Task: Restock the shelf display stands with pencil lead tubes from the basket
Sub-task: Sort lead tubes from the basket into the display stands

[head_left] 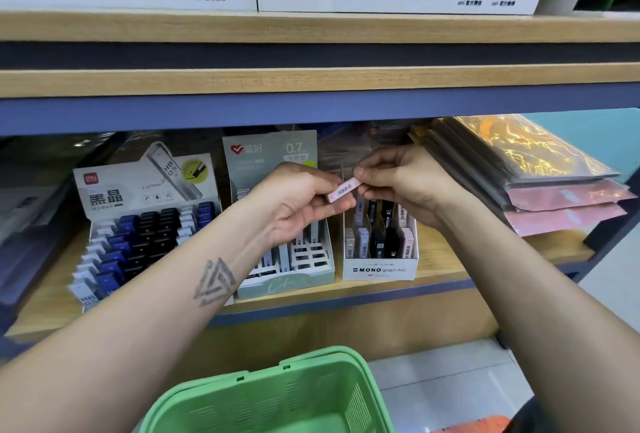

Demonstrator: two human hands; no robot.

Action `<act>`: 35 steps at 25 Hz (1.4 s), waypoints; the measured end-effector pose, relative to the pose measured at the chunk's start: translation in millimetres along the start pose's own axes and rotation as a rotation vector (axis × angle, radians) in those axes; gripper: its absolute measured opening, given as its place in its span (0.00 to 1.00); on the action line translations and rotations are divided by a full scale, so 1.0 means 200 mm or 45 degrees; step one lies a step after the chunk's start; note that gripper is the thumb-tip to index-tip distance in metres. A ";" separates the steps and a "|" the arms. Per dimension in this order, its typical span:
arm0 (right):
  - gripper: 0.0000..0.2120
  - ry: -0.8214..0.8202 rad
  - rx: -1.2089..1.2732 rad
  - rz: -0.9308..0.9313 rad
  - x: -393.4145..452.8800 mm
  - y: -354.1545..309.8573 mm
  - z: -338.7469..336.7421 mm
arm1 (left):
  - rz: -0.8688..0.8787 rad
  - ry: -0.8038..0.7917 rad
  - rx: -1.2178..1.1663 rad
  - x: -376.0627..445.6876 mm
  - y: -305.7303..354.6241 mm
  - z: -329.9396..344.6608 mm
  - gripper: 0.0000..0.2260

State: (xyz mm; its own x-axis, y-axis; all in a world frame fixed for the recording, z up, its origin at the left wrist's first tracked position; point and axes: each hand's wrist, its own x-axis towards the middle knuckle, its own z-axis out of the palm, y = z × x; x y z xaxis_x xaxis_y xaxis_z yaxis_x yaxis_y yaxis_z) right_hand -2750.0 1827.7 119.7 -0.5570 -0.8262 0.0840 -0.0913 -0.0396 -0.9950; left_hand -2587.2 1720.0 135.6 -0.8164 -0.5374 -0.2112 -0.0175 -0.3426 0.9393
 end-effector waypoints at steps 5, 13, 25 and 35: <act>0.11 -0.215 -0.381 -0.135 -0.05 -0.01 -0.03 | 0.214 0.191 0.169 0.02 0.00 -0.04 0.06; 0.13 -0.182 -0.530 -0.366 -0.05 -0.04 0.03 | 0.469 0.156 0.568 0.06 -0.03 0.01 0.08; 0.12 0.527 -0.865 -0.332 0.03 0.01 -0.40 | 0.486 -0.021 2.356 0.22 -0.09 0.24 0.08; 0.07 0.497 -1.422 -0.447 0.13 0.09 -0.33 | 0.437 -0.117 2.493 0.27 -0.08 0.24 0.13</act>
State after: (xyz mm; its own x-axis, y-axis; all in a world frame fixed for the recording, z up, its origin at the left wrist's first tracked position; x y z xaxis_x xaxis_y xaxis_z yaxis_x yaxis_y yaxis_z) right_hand -2820.5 1843.8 107.9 -0.5519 -0.6368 0.5384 -0.8337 0.4350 -0.3401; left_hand -2659.2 1732.7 121.6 -0.9437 -0.3285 -0.0379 -0.3240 0.9415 -0.0927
